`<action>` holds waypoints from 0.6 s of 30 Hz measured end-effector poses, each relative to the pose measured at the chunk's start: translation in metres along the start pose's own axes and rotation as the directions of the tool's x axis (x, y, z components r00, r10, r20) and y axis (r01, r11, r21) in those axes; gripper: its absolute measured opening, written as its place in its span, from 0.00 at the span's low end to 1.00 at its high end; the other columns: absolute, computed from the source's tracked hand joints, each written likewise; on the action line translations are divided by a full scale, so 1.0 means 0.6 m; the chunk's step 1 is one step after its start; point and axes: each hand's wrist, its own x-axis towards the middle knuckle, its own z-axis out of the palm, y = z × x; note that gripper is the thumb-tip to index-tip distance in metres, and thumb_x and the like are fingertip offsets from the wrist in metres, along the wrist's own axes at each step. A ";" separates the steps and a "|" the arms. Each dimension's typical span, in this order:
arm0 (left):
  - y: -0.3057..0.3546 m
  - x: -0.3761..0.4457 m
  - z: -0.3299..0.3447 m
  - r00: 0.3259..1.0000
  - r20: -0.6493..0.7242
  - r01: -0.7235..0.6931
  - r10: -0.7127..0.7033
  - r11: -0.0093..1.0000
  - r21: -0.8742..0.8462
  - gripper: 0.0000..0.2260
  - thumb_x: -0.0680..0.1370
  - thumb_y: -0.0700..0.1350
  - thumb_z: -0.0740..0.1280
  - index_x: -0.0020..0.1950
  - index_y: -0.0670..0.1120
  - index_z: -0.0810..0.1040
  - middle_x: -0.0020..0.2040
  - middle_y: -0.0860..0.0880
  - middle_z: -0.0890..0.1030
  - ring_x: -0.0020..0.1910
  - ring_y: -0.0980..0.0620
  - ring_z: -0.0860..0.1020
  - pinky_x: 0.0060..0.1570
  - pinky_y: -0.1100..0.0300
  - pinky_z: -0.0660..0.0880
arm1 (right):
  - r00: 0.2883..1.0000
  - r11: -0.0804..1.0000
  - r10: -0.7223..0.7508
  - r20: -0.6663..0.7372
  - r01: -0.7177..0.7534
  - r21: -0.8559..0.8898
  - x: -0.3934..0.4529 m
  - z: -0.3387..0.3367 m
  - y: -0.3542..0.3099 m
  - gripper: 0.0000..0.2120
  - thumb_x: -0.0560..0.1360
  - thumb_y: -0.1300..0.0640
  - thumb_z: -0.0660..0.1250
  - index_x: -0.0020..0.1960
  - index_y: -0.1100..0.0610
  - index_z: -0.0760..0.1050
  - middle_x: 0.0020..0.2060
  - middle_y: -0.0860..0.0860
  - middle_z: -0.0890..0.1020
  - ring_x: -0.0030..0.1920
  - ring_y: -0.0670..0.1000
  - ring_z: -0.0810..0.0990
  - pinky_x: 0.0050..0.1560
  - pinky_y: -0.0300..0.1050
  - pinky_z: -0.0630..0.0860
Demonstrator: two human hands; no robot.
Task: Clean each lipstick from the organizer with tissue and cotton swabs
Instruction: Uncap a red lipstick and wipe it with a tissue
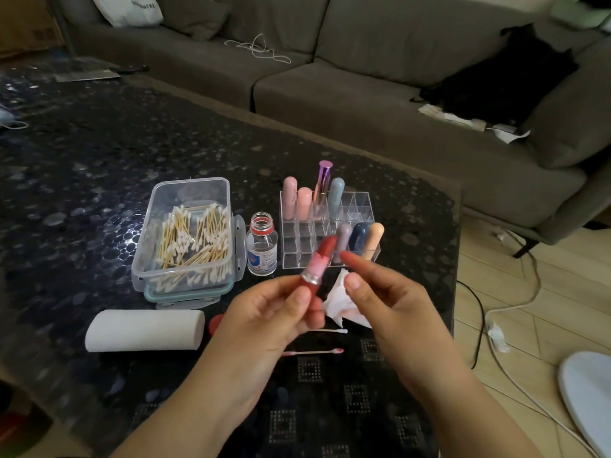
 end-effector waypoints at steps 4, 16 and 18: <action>0.002 0.011 -0.011 0.997 -0.074 0.022 -0.021 1.000 0.021 0.19 0.65 0.48 0.70 0.52 0.40 0.80 0.41 0.44 0.83 0.40 0.50 0.81 0.43 0.61 0.79 | 0.987 0.839 0.001 -0.162 -0.089 -0.537 0.018 -0.039 0.035 0.19 0.75 0.49 0.67 0.65 0.46 0.73 0.43 0.42 0.77 0.40 0.37 0.74 0.41 0.24 0.68; -0.010 0.026 -0.006 0.993 -0.106 0.065 -0.058 0.996 0.066 0.17 0.67 0.45 0.69 0.53 0.39 0.79 0.48 0.36 0.82 0.39 0.52 0.81 0.41 0.62 0.79 | 0.997 0.581 -0.029 -0.072 -0.042 -0.813 0.056 -0.014 0.101 0.09 0.78 0.53 0.64 0.54 0.54 0.79 0.49 0.47 0.78 0.48 0.45 0.75 0.48 0.34 0.69; -0.010 0.026 -0.007 0.992 -0.111 0.072 -0.064 0.995 0.076 0.17 0.66 0.46 0.69 0.53 0.39 0.80 0.48 0.37 0.83 0.39 0.52 0.81 0.41 0.62 0.78 | 0.995 0.604 -0.038 -0.091 -0.050 -0.795 0.056 -0.015 0.100 0.07 0.78 0.53 0.63 0.52 0.54 0.79 0.47 0.47 0.80 0.45 0.44 0.76 0.47 0.35 0.71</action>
